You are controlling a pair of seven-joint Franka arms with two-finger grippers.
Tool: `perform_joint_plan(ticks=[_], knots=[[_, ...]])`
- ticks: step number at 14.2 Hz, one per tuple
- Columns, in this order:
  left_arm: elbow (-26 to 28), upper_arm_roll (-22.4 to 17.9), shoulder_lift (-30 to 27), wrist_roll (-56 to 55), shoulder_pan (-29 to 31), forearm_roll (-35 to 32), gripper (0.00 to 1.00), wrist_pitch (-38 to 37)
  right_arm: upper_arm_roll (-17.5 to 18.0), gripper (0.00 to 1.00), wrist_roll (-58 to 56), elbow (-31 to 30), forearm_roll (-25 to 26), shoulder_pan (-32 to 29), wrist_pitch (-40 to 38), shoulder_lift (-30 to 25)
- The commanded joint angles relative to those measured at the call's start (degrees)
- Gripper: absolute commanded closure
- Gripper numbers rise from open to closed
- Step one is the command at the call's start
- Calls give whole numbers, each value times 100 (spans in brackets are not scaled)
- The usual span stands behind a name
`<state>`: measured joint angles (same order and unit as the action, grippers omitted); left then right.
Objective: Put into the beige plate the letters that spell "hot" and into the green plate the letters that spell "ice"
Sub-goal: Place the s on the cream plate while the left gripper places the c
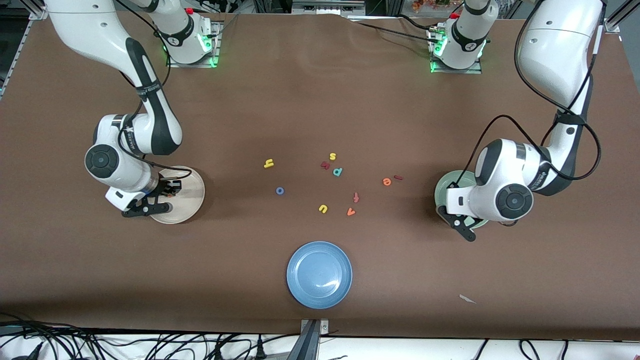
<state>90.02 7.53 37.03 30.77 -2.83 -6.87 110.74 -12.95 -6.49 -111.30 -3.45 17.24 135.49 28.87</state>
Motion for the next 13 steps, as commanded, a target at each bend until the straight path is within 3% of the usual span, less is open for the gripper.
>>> perform_joint_plan(ticks=[1, 2, 4, 8, 9, 10, 11, 12, 13], knots=[[490, 38, -179, 43, 54, -165, 96, 341, 73, 0, -159, -59, -757, -10, 74, -92], [621, 38, -153, 43, 54, -331, 96, 578, 134, 0, -160, -50, -1067, 7, 65, -118], [736, 38, -47, 17, -7, -508, 93, 949, 310, 0, 59, 46, -1149, 25, 21, -128], [737, 47, 67, 52, 36, -517, 66, 967, 793, 0, 1217, 213, -1140, 139, 47, -101], [737, 47, 67, 52, 10, -517, 54, 967, 820, 0, 1499, 222, -1140, 278, 74, -92], [737, 47, 67, 26, -42, -508, 54, 950, 812, 0, 1832, 248, -1131, 480, 74, -84], [737, 47, 41, 17, -34, -508, 46, 915, 811, 0, 2192, 249, -1114, 630, 117, -75], [737, 47, 15, 34, -25, -508, 1, 906, 811, 0, 2500, 249, -1079, 770, 222, -49], [737, 47, -29, 52, 10, -508, 0, 880, 811, 0, 2704, 257, -1079, 902, 319, -31]])
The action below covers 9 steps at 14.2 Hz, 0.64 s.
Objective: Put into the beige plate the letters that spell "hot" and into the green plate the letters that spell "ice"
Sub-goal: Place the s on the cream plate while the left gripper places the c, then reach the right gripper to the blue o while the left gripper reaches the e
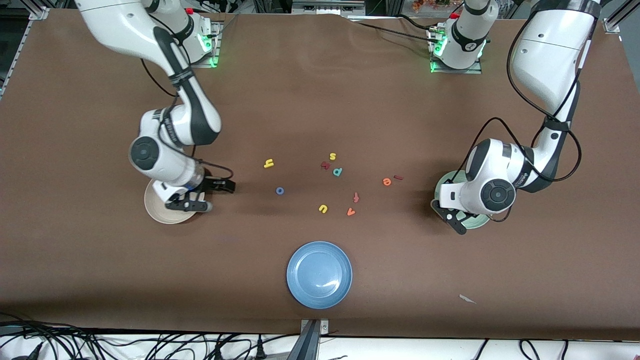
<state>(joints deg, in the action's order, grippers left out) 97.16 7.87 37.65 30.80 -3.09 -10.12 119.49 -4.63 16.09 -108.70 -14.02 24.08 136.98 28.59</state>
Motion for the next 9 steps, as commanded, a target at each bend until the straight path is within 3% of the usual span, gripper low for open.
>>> perform_joint_plan(ticks=[1, 4, 7, 9], knots=[[-12, 31, -108, 57, 71, -183, 0, -22, -20, 0, 604, 24, -22, 315, 223, 59], [-65, 57, -336, -13, -16, -175, 0, -284, -29, 0, 939, 427, -22, 605, 215, 348], [-144, 531, -477, -468, -52, -139, 0, -522, -47, 0, 1159, 867, 13, 922, 206, 717], [-153, 646, -469, -881, -270, -131, 0, -532, -38, 0, 1247, 1096, 345, 993, 180, 911]])
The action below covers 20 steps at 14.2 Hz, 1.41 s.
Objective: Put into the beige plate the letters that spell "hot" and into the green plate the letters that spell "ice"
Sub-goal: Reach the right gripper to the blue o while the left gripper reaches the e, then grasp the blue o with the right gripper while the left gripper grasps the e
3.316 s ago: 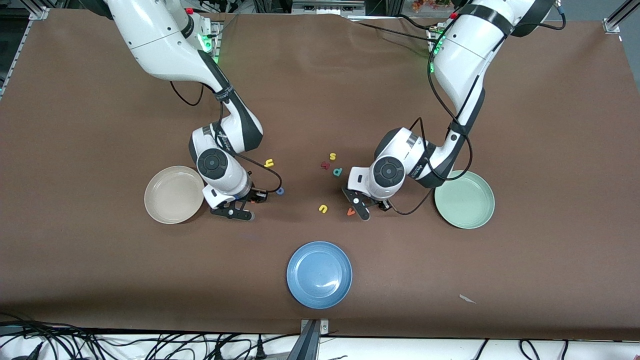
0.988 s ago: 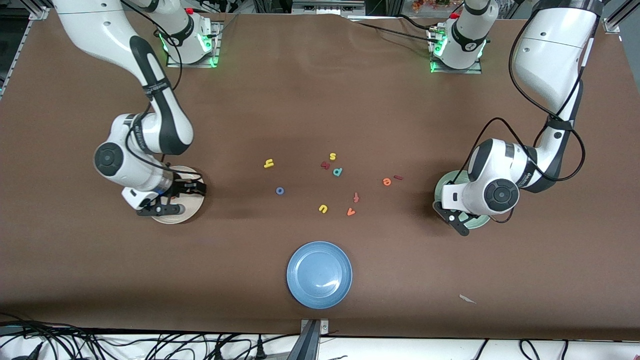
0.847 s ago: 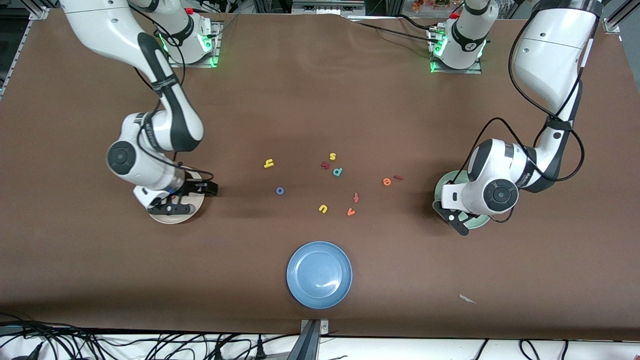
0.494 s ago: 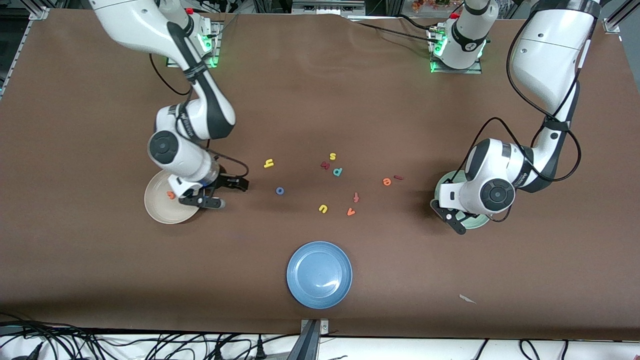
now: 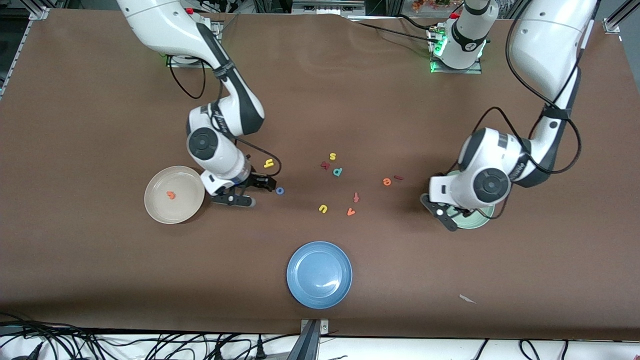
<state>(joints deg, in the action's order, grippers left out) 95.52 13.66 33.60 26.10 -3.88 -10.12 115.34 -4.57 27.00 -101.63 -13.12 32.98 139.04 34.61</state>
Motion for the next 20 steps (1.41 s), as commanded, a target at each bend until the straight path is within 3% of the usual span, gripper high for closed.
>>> perform_joint_plan(ticks=[1, 4, 8, 11, 15, 20], knots=[[37, 75, -21, -561, -305, -105, 0, -99, -35, 0, 182, 468, 432, 173, -26, 422], [37, 84, 111, -1289, -762, -96, 0, -29, -52, 0, 182, 662, 609, 358, -26, 686], [326, 128, 164, -1380, -868, 80, 2, 540, -44, 1, 209, 785, 671, 516, -26, 863], [1002, 171, 94, -1398, -878, 80, 2, 1367, -44, 13, 209, 820, 679, 516, -26, 933], [1074, 233, 111, -1406, -939, 80, 4, 1569, -52, 33, 183, 856, 671, 481, -35, 951], [1250, 233, 164, -1389, -939, -8, 6, 1992, -44, 46, 191, 961, 627, 463, -44, 1003]])
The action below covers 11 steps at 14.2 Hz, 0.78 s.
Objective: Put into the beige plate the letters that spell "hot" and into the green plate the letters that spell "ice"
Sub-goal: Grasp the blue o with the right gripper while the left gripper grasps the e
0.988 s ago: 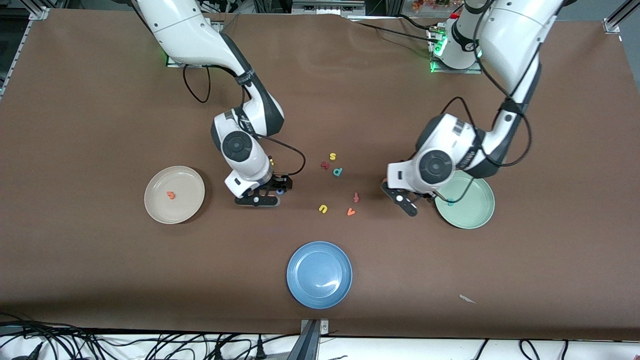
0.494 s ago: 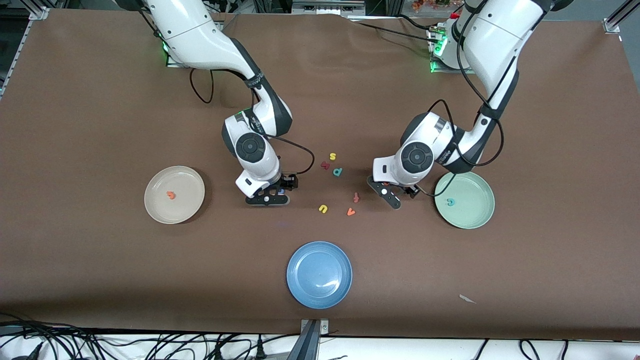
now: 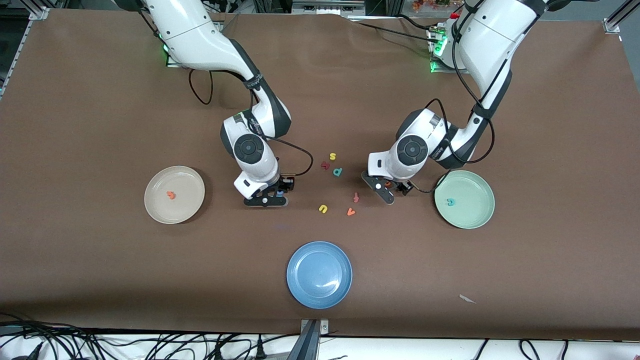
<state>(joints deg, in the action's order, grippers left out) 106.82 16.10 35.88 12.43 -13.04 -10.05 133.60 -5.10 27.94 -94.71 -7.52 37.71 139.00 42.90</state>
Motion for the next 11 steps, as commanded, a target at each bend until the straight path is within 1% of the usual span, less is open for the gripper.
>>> perform_joint_plan(ticks=[1, 2, 3, 6, 7, 8, 9, 10, 11], knots=[[111, -19, -64, 31, -31, -32, 9, 166, 9, 49, 97, 278, 58, -9, -48, 175], [93, -19, -55, 49, -49, -32, 21, 166, 9, 50, 97, 278, 58, -1, -49, 183], [102, -19, -38, 49, -66, -58, 28, 218, 9, 53, 106, 278, 58, 0, -49, 201], [111, -19, 50, 49, -58, -287, 29, 324, 9, 57, 124, 278, 58, 26, -49, 236], [111, -19, 50, 49, -49, -331, 32, 324, 9, 58, 159, 278, 58, 35, -49, 245], [111, -19, 42, 49, -49, -409, 42, 324, 9, 61, 150, 278, 58, 35, -49, 236], [111, -19, 50, 49, -58, -480, 60, 324, 9, 61, 159, 278, 58, 43, -49, 245], [111, -19, 50, 49, -49, -507, 68, 324, 9, 64, 159, 269, 58, 43, -49, 245], [111, -19, 50, 58, -58, -507, 75, 324, 9, 65, 159, 278, 49, 43, -49, 245]])
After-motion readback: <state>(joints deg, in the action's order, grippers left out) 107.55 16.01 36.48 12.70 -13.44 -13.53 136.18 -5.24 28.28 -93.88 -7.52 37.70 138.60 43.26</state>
